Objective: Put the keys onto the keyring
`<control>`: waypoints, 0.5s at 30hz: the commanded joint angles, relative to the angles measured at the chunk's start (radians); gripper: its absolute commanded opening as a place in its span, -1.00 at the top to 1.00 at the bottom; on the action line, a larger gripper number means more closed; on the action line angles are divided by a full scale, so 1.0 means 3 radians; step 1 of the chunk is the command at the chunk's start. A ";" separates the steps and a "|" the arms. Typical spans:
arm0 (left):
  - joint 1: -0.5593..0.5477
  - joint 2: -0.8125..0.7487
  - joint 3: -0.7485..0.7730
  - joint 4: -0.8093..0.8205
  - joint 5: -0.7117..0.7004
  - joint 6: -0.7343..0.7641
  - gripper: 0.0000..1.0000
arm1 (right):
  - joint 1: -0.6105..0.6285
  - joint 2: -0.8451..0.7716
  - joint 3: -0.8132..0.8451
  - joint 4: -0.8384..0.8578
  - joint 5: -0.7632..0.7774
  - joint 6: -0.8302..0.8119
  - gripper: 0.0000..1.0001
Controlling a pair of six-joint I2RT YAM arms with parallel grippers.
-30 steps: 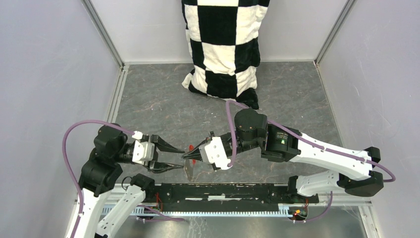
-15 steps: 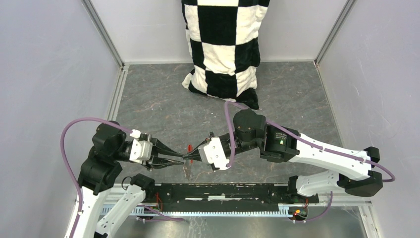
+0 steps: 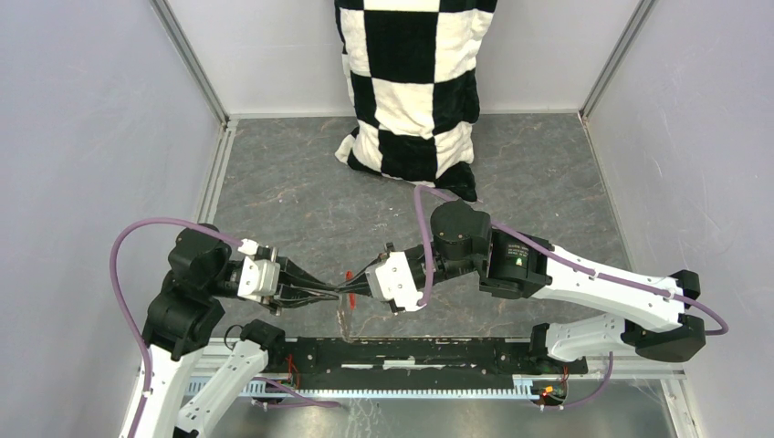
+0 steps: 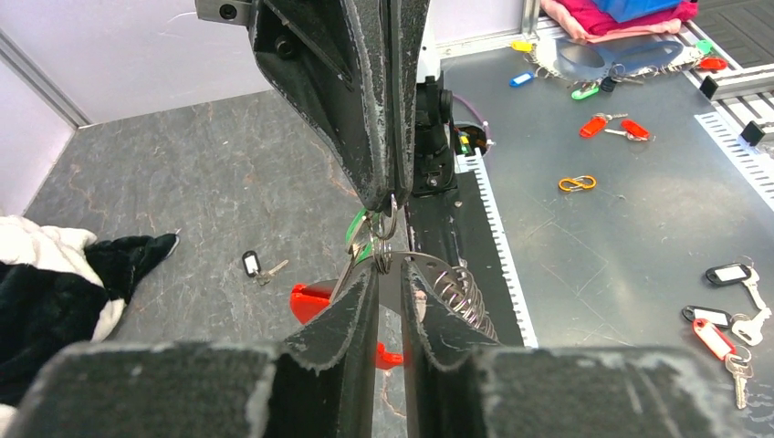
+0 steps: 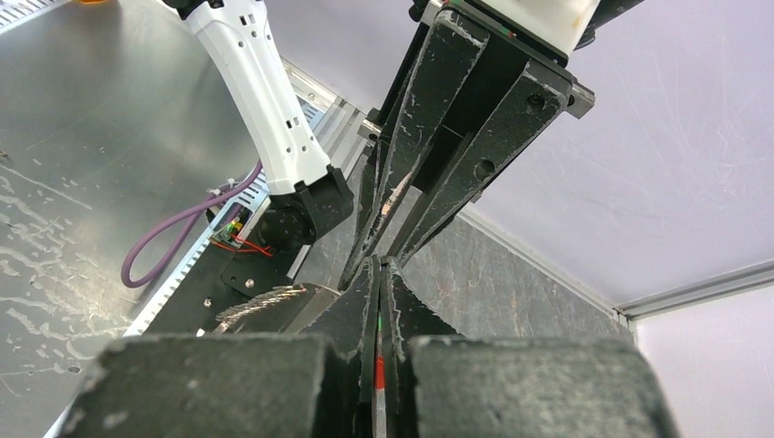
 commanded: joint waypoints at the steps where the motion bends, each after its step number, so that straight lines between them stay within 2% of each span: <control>1: -0.0007 -0.0025 0.0016 0.0073 -0.0049 0.0034 0.60 | -0.0012 -0.0094 0.0004 0.0261 -0.0048 0.0056 0.99; 6: -0.0006 -0.0028 0.0006 0.0073 -0.0021 0.0033 0.65 | -0.0014 -0.0090 0.0003 0.0299 -0.0060 0.0079 1.00; 15: -0.0003 -0.0098 0.0012 0.0079 -0.0154 0.0097 0.86 | -0.0023 -0.0073 -0.0004 0.0254 -0.0029 0.0059 1.00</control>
